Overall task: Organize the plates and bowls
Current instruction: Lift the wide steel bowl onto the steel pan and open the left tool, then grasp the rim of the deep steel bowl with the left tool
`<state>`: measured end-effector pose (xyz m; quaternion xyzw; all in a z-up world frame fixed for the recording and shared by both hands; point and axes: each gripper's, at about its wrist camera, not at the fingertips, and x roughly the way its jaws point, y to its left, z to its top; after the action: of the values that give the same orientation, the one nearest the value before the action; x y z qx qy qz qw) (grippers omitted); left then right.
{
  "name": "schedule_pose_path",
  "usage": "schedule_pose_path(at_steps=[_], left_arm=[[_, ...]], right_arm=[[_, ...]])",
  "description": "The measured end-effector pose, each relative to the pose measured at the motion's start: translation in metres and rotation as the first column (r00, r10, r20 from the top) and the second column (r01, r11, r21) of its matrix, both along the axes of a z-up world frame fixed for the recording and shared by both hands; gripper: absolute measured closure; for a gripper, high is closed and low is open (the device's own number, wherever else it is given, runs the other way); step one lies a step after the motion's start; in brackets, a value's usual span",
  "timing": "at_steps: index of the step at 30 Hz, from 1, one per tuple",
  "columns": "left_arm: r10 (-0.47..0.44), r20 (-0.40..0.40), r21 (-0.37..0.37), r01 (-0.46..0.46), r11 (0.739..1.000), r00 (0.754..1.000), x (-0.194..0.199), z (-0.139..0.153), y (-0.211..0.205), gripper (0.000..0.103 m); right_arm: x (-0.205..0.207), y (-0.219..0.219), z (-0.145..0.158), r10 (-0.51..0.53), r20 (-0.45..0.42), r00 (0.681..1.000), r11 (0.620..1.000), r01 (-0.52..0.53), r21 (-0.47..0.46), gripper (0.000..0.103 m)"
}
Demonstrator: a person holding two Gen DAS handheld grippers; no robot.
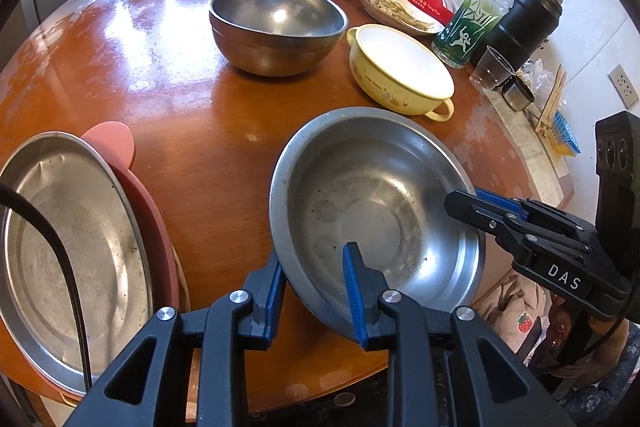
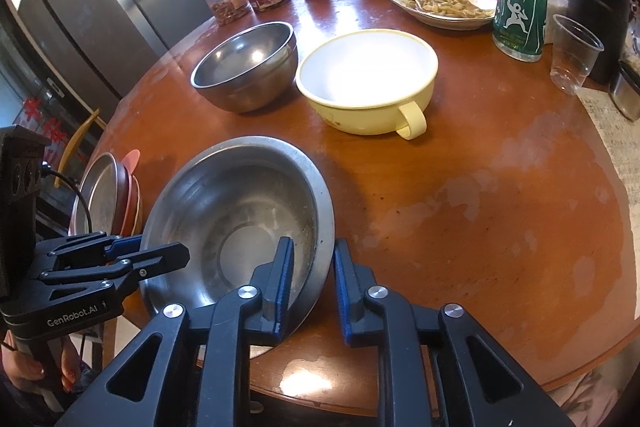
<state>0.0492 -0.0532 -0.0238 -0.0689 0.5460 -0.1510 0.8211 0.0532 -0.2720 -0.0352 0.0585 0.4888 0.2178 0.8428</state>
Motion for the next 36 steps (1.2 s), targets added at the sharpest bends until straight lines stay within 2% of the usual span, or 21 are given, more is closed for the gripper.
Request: schedule_pose_path(at_steps=[2, 6, 12, 17, 24, 26, 31, 36], left_arm=[[0.004, 0.008, -0.002, -0.004, 1.0, 1.0, -0.001, 0.003, 0.001, 0.072], [0.016, 0.028, -0.001, -0.016, 1.0, 0.999, -0.002, 0.009, 0.005, 0.066], [0.029, 0.042, -0.015, -0.028, 0.999, 0.999, 0.0, 0.017, 0.011, 0.066], [0.051, 0.081, -0.007, -0.051, 0.999, 0.995, 0.012, 0.038, 0.018, 0.065], [0.136, 0.11, 0.018, -0.139, 0.99, 0.985, 0.057, 0.061, 0.03, 0.065], [0.179, 0.108, 0.033, -0.183, 0.983, 0.978, 0.069, 0.063, 0.033, 0.065], [0.235, 0.076, 0.009, -0.236, 0.972, 0.969, 0.103, 0.059, 0.04, 0.064], [0.266, 0.063, 0.005, -0.267, 0.964, 0.962, 0.128, 0.05, 0.046, 0.065]], right_arm=[[0.001, -0.004, 0.001, -0.018, 0.001, 1.0, 1.0, 0.018, 0.005, 0.071], [0.002, -0.009, 0.004, -0.044, 0.016, 0.999, 0.999, 0.044, -0.008, 0.07], [0.003, -0.014, 0.012, -0.063, 0.04, 0.997, 0.998, 0.063, 0.006, 0.07], [0.011, -0.014, 0.029, -0.059, 0.089, 0.994, 0.998, 0.059, 0.004, 0.07], [0.047, 0.004, 0.064, 0.003, 0.183, 0.983, 1.0, -0.005, 0.007, 0.07], [0.063, 0.016, 0.068, 0.031, 0.191, 0.981, 0.999, -0.027, -0.025, 0.07], [0.102, 0.04, 0.067, 0.08, 0.164, 0.983, 0.997, -0.077, -0.024, 0.07], [0.133, 0.065, 0.058, 0.123, 0.148, 0.981, 0.989, -0.108, -0.103, 0.07]])
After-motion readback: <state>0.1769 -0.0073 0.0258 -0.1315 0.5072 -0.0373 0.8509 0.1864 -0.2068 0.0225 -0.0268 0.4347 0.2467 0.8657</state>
